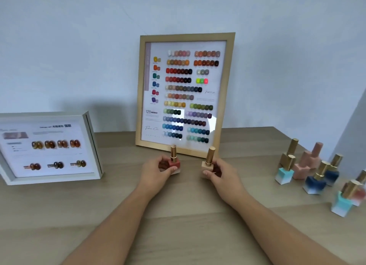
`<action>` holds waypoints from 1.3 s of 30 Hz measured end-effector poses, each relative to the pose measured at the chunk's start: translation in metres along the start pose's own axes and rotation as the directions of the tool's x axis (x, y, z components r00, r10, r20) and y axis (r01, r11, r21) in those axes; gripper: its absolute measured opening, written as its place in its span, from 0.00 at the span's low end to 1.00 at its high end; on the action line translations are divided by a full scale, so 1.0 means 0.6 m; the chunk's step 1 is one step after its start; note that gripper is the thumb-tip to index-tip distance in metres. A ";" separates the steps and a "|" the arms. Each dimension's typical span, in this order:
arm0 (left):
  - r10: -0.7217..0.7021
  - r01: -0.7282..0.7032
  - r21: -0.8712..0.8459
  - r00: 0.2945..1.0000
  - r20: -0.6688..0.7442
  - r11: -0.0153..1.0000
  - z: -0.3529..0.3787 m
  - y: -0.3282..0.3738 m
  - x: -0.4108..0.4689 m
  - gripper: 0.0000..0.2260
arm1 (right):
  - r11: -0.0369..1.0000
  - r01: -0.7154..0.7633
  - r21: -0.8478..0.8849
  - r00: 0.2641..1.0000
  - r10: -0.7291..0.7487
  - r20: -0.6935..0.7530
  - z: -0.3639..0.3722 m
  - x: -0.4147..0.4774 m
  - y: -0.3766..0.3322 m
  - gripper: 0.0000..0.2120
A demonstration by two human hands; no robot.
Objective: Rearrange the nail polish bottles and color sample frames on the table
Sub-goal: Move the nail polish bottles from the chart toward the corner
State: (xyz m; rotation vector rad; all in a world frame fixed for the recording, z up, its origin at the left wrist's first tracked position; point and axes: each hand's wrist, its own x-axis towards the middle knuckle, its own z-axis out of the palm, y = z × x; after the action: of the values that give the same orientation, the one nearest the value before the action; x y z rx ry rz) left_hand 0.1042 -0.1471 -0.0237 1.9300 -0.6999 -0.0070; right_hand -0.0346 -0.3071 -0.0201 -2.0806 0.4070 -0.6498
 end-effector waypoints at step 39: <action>0.107 -0.100 -0.037 0.934 0.342 0.994 0.359 0.195 0.005 0.15 | 0.935 -0.316 -0.159 0.884 0.230 -0.406 -0.237 -0.141 0.101 0.26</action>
State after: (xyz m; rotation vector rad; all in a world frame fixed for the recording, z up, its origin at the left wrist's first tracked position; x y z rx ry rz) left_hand -0.0137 -0.3619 -0.0252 1.8901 -1.0293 -0.2912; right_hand -0.1892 -0.3916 -0.0295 -2.0415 1.0219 -0.8709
